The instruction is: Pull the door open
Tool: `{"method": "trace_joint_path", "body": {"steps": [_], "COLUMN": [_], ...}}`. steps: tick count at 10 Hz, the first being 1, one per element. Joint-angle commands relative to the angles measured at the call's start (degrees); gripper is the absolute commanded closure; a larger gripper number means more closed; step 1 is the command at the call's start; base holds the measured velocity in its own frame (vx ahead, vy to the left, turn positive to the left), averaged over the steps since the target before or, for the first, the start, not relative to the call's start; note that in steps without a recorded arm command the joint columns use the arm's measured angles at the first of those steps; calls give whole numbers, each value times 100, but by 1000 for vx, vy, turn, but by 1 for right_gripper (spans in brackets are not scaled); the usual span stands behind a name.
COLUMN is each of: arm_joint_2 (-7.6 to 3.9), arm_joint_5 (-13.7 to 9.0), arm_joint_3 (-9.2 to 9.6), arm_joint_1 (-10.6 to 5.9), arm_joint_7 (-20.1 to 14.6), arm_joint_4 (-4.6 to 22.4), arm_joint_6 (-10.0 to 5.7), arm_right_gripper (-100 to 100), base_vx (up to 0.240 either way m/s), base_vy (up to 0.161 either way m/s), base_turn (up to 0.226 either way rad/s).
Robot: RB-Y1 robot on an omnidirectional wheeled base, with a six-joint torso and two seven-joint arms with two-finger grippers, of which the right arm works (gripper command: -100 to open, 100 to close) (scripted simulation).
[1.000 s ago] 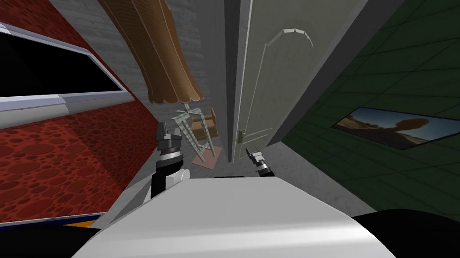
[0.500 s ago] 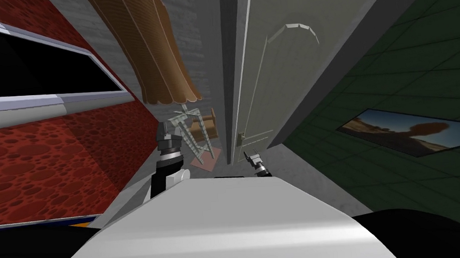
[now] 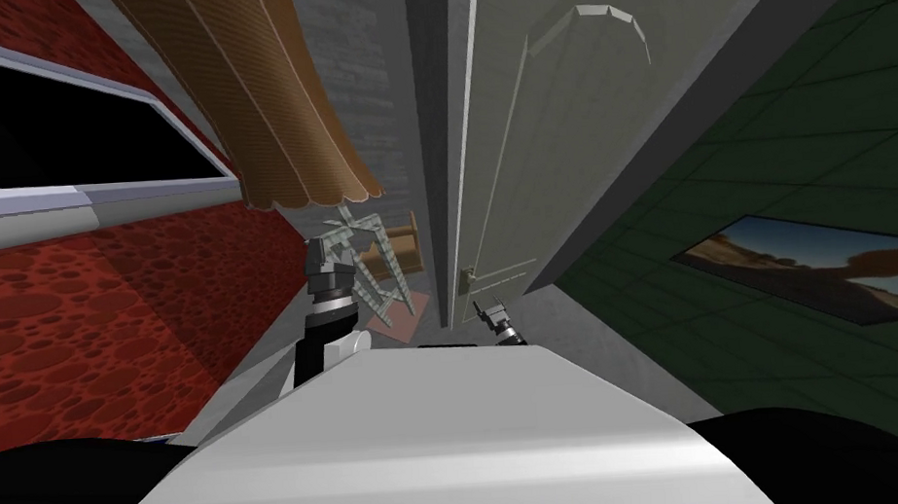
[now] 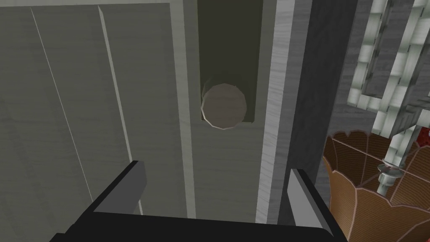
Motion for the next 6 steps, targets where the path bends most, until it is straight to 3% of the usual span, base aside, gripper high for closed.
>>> {"method": "trace_joint_path", "body": {"steps": [1, 3, 6], "arm_joint_2": [-78, -160, -324], "arm_joint_5": [-23, -53, -141], "arm_joint_3": [-84, -191, -503], "arm_joint_1": [-106, -244, -655], "arm_joint_7": [22, 52, 137], "arm_joint_4": [87, 200, 531], "arm_joint_6": [58, 134, 354], "arm_right_gripper": [-100, -100, -100], "base_vx": [-127, -184, -178], "base_vy": [2, 53, 53], "base_turn": [206, 155, 199]}}
